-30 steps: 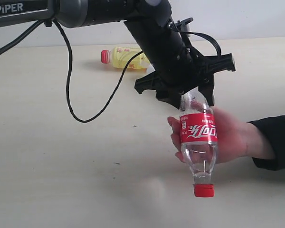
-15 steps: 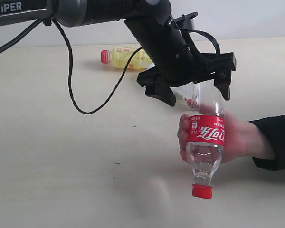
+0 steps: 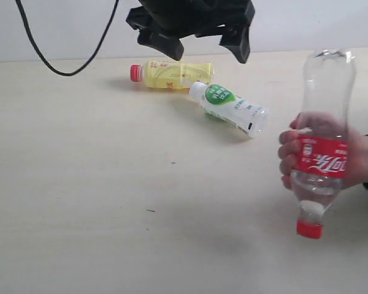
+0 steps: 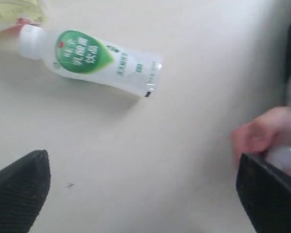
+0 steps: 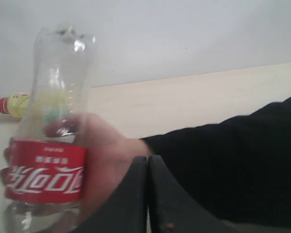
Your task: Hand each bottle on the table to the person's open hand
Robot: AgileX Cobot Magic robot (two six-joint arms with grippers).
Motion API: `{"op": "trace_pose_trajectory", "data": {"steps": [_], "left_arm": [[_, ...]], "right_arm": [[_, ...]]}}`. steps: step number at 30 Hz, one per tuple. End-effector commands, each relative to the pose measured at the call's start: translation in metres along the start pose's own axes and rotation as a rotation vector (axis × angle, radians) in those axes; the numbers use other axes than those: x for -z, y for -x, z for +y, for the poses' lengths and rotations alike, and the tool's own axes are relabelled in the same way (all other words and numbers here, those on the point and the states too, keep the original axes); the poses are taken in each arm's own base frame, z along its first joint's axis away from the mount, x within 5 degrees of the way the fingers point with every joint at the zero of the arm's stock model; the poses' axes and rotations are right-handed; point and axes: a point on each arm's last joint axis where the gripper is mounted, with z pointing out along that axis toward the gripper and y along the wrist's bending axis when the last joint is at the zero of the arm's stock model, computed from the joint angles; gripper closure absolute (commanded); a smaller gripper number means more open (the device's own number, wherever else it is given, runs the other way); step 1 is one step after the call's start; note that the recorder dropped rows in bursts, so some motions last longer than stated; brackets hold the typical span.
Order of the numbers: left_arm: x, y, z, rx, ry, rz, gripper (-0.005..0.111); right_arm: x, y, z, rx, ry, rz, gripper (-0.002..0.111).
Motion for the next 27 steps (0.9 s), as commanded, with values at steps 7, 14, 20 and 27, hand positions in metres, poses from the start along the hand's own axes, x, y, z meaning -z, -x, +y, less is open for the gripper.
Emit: {"op": "trace_pose_trajectory", "data": {"steps": [7, 14, 20, 27], "left_arm": [[-0.007, 0.001, 0.021, -0.426, 0.16, 0.05, 0.004], [-0.028, -0.003, 0.024, -0.888, 0.135, 0.129, 0.004], [-0.052, 0.0, 0.028, -1.116, 0.137, 0.107, 0.004], [-0.084, 0.001, 0.032, -1.283, 0.148, 0.08, 0.004]], "right_arm": [[0.0, -0.001, 0.0, 0.01, -0.003, -0.008, 0.108], [0.0, -0.001, 0.0, 0.01, -0.003, -0.008, 0.108], [0.0, -0.001, 0.0, 0.01, -0.003, -0.008, 0.108], [0.0, -0.001, 0.0, 0.01, -0.003, -0.008, 0.108]]}}
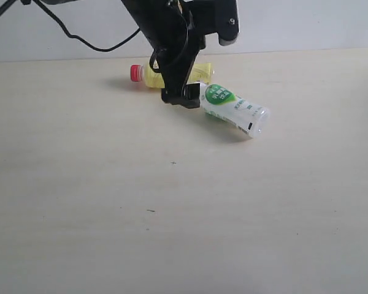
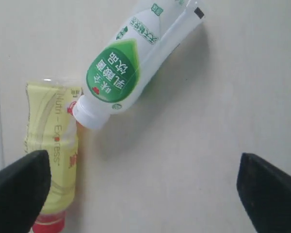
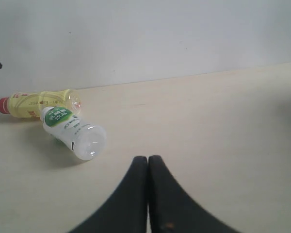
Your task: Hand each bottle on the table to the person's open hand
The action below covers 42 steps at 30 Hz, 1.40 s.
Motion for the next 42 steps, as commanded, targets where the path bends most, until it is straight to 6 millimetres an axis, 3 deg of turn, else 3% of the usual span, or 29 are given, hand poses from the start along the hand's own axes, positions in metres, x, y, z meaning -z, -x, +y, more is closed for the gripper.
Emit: {"op": "trace_pose_trajectory", "data": {"steps": [1, 9, 14, 27, 36, 42], "left_arm": [[-0.017, 0.005, 0.0, -0.098, 0.037, -0.027, 0.004], [-0.045, 0.022, -0.007, -0.304, 0.113, -0.076, 0.004], [-0.072, 0.034, -0.017, -0.359, 0.152, -0.106, 0.004], [-0.114, 0.027, -0.023, -0.425, 0.191, -0.077, 0.004], [-0.131, 0.023, -0.029, -0.424, 0.185, -0.076, 0.004], [-0.137, 0.023, -0.029, -0.424, 0.209, -0.089, 0.03]], "right_arm": [[0.0, -0.001, 0.0, 0.01, -0.003, -0.008, 0.108], [0.0, -0.001, 0.0, 0.01, -0.003, -0.008, 0.108], [0.0, -0.001, 0.0, 0.01, -0.003, -0.008, 0.108], [0.0, -0.001, 0.0, 0.01, -0.003, -0.008, 0.108], [0.0, -0.001, 0.0, 0.01, -0.003, -0.008, 0.108], [0.0, -0.001, 0.0, 0.01, -0.003, -0.008, 0.108]]}}
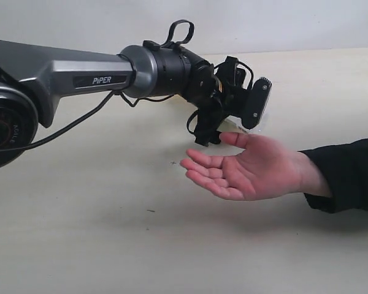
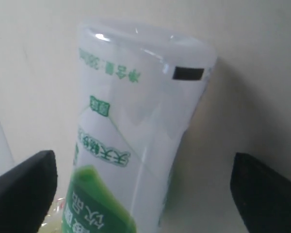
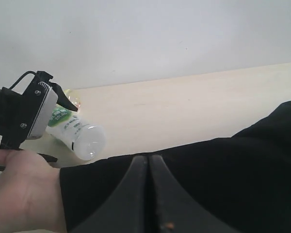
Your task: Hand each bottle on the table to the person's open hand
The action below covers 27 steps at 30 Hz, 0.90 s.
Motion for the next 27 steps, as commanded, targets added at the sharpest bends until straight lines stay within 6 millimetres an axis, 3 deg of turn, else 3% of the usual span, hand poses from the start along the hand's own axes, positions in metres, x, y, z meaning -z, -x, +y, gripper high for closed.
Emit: {"op": "trace_pose_trajectory", "data": {"steps": [1, 6, 11, 23, 25, 27], "left_arm": [[-0.003, 0.002, 0.001, 0.002, 0.031, -0.011, 0.035], [-0.009, 0.001, -0.004, 0.002, 0.026, -0.01, 0.049], [-0.007, 0.002, -0.003, 0.008, 0.017, -0.008, 0.107], [-0.002, 0.003, 0.001, 0.025, 0.026, -0.009, 0.105], [0.0, 0.003, 0.002, 0.025, 0.031, -0.01, 0.099], [0.002, 0.003, 0.004, 0.03, 0.035, -0.011, 0.086]], "right_arm": [[0.0, -0.001, 0.0, 0.01, -0.003, -0.008, 0.108], [0.0, -0.001, 0.0, 0.01, -0.003, -0.008, 0.108], [0.0, -0.001, 0.0, 0.01, -0.003, -0.006, 0.108], [0.0, -0.001, 0.0, 0.01, -0.003, -0.006, 0.108], [0.0, -0.001, 0.0, 0.01, -0.003, -0.006, 0.108], [0.0, -0.001, 0.0, 0.01, -0.003, -0.006, 0.108]]}}
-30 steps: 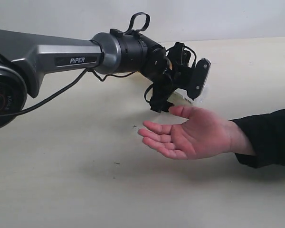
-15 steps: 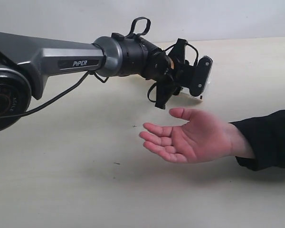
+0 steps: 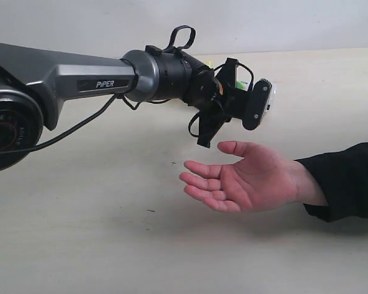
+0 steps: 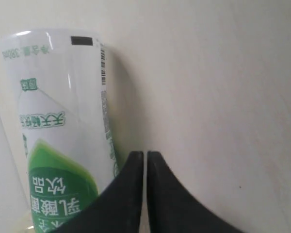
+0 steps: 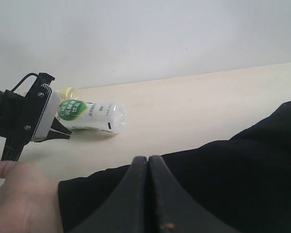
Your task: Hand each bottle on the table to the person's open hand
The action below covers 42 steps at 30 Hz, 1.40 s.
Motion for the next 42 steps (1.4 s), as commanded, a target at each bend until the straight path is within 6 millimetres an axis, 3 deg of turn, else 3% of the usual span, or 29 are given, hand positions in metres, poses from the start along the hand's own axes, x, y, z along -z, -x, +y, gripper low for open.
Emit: {"op": "trace_pose_trajectory", "data": {"steps": [1, 5, 10, 13, 19, 24, 29, 34, 37, 42], "left_arm": [[0.008, 0.004, 0.006, 0.022, 0.019, -0.009, 0.079], [0.011, 0.004, 0.007, 0.037, 0.003, -0.003, 0.048], [0.027, 0.001, 0.003, 0.046, -0.138, 0.048, 0.052], [0.043, -0.012, 0.003, 0.071, -0.24, 0.128, 0.054], [0.074, -0.072, 0.019, 0.196, -0.273, 0.346, 0.054], [0.082, -0.126, 0.032, 0.304, -0.181, 0.376, 0.054], [0.078, -0.152, 0.044, 0.335, -0.013, 0.353, 0.045], [0.058, -0.149, 0.052, 0.27, 0.152, 0.279, 0.026], [0.041, -0.144, 0.052, 0.274, 0.233, 0.215, 0.026], [0.017, -0.147, 0.043, 0.278, 0.224, 0.208, 0.026]], "right_arm": [[0.0, -0.001, 0.0, 0.01, -0.003, -0.006, 0.108], [0.0, -0.001, 0.0, 0.01, -0.003, -0.006, 0.108], [0.0, -0.001, 0.0, 0.01, -0.003, -0.006, 0.108], [0.0, -0.001, 0.0, 0.01, -0.003, -0.006, 0.108], [0.0, -0.001, 0.0, 0.01, -0.003, -0.006, 0.108], [0.0, -0.001, 0.0, 0.01, -0.003, -0.006, 0.108], [0.0, -0.001, 0.0, 0.01, -0.003, -0.006, 0.108], [0.0, -0.001, 0.0, 0.01, -0.003, -0.006, 0.108], [0.0, -0.001, 0.0, 0.01, -0.003, -0.006, 0.108], [0.0, -0.001, 0.0, 0.01, -0.003, -0.006, 0.108]]}}
